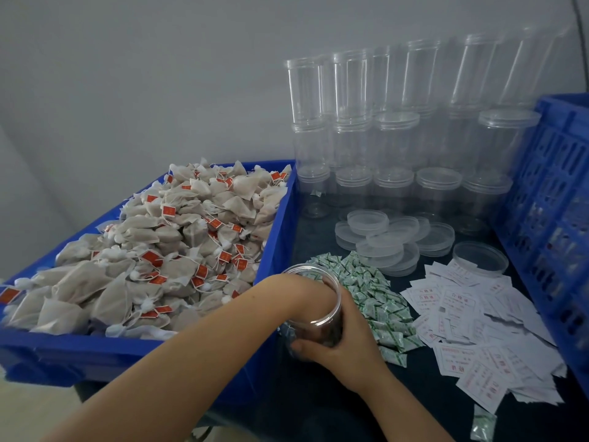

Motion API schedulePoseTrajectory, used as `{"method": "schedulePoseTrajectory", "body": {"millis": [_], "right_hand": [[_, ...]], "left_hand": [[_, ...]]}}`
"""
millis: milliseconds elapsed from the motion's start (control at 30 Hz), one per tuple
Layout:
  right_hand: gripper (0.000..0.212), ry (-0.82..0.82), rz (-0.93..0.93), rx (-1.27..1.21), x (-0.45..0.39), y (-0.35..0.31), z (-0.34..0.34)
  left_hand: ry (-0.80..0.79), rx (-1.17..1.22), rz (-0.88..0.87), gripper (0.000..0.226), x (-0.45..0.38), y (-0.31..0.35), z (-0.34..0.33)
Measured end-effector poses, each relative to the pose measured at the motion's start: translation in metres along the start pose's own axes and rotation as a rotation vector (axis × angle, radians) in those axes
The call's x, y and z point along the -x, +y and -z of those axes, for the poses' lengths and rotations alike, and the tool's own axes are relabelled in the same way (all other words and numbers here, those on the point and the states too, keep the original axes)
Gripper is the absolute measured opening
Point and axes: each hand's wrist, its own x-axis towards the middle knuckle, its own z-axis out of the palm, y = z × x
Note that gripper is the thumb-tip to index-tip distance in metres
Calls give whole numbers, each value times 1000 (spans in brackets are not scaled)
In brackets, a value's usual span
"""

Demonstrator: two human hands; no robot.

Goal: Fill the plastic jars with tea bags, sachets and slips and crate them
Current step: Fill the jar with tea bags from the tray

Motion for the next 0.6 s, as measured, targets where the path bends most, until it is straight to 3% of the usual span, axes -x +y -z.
{"method": "schedulePoseTrajectory", "body": {"millis": [200, 300, 400, 500, 600], "right_hand": [[100, 10, 29, 25, -1, 1, -1], [93, 9, 42, -2, -1, 0, -1], [88, -9, 61, -30, 0, -1, -1], [89, 0, 46, -29, 1, -2, -1], [90, 20, 35, 7, 2, -2, -1]], "left_hand": [[-193, -57, -230, 33, 14, -2, 21], [-154, -35, -267, 30, 24, -9, 36], [-62, 238, -280, 31, 43, -31, 52], [142, 618, -233, 18, 62, -65, 61], [561, 769, -100, 15, 59, -103, 52]]}}
